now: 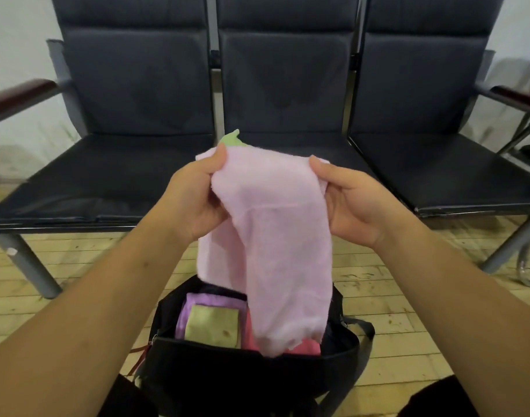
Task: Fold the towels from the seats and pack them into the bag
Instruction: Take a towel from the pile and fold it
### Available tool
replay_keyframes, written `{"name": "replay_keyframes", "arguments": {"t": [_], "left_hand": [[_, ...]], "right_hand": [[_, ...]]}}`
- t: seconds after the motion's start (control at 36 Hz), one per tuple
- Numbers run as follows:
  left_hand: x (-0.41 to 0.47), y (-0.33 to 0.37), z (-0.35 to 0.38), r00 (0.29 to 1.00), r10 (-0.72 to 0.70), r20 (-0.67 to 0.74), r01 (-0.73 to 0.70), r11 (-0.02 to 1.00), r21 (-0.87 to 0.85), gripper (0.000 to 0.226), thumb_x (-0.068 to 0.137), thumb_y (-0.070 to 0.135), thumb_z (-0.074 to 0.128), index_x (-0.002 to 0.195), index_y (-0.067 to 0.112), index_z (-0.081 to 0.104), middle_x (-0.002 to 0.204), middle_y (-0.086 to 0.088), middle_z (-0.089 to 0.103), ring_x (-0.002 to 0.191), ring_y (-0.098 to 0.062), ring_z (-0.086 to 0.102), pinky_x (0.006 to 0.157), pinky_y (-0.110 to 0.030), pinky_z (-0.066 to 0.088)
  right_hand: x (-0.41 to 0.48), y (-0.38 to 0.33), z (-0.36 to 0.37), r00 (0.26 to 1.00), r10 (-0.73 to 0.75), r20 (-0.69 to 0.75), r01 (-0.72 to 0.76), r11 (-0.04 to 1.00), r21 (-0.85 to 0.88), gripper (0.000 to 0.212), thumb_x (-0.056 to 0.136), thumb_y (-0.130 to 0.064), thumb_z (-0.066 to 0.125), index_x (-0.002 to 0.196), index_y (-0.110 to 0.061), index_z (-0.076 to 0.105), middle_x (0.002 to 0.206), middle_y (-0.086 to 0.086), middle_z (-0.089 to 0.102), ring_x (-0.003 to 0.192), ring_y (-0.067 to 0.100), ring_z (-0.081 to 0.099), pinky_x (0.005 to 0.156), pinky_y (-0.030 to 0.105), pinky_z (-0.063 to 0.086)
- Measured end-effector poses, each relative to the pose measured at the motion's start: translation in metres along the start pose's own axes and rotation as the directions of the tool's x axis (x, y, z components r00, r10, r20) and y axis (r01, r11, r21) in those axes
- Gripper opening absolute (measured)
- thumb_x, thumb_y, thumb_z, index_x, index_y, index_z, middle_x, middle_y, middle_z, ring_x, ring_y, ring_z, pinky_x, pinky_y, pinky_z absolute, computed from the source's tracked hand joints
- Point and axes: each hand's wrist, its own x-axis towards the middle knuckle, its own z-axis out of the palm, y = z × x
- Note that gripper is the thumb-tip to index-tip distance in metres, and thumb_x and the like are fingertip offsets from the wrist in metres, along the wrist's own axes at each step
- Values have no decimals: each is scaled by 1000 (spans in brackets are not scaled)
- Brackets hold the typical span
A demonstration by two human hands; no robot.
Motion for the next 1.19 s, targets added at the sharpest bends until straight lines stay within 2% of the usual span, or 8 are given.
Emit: {"name": "replay_keyframes", "arguments": {"t": [0.11, 0.19, 0.31, 0.5, 0.69, 0.83, 1.03, 1.19], "left_hand": [[-1, 0, -1, 993, -64, 103, 63, 998, 13, 53, 97, 49, 54, 137, 15, 57, 131, -13, 65, 119, -31, 64, 103, -46, 50], [-1, -7, -4, 937, -203, 285, 193, 979, 63, 78, 83, 57, 63, 142, 7, 51, 142, -15, 55, 130, -31, 55, 111, -48, 41], [-5, -23, -6, 911, -256, 325, 121, 916, 382, 41, 82, 20, 74, 120, 6, 65, 119, -11, 70, 112, -24, 67, 96, -38, 55], [-2, -22, -1, 979, -79, 190, 25, 962, 271, 27, 89, 22, 63, 113, 11, 68, 104, -6, 76, 92, -17, 73, 73, -31, 60], [-3, -25, 11, 997, -14, 74, 3, 988, 154, 32, 94, 32, 63, 118, 11, 66, 111, -8, 74, 103, -22, 72, 90, -38, 57], [0, -22, 10, 997, -29, 69, 21, 993, 116, 40, 92, 40, 67, 125, 17, 66, 120, -11, 71, 110, -28, 69, 94, -44, 54], [-2, -12, 8, 1000, -2, -16, 5, 983, 183, 35, 96, 33, 63, 122, 10, 65, 109, -9, 75, 99, -24, 73, 77, -35, 61], [-2, -5, 4, 996, 56, -65, -39, 971, 237, 18, 98, 29, 61, 101, 14, 69, 87, -1, 78, 83, -16, 75, 64, -29, 60]], "right_hand": [[2, 3, 8, 994, -64, -87, 67, 997, 31, 36, 103, -26, 49, 131, -5, 59, 96, 4, 74, 85, 19, 72, 66, 31, 58], [6, 1, 10, 978, -78, -192, 102, 988, 119, 34, 102, -27, 53, 124, -2, 62, 111, 12, 72, 100, 26, 72, 78, 36, 60], [10, -3, 7, 960, -86, -266, 131, 979, 156, 35, 99, -28, 57, 119, 0, 64, 115, 17, 70, 111, 31, 69, 89, 42, 59], [8, -14, -12, 857, -222, -465, 54, 936, -348, 30, 96, -31, 65, 112, -6, 69, 111, 12, 74, 104, 28, 71, 95, 51, 56], [-1, -15, -22, 958, 185, -219, -167, 981, 96, 57, 99, -48, 51, 130, -2, 65, 132, 14, 65, 119, 27, 65, 99, 43, 54], [-3, 0, -21, 945, 323, -55, -324, 946, -8, 67, 89, -72, 45, 119, -20, 74, 114, 2, 73, 108, 22, 70, 90, 38, 58], [-1, 0, -20, 977, 212, 33, -206, 968, -143, 53, 89, -33, 65, 138, -15, 58, 140, 9, 61, 130, 25, 58, 106, 44, 50], [2, 0, -17, 999, 40, -33, -44, 990, -136, 48, 84, -19, 68, 129, -6, 62, 128, 15, 68, 119, 29, 65, 101, 46, 53]]}}
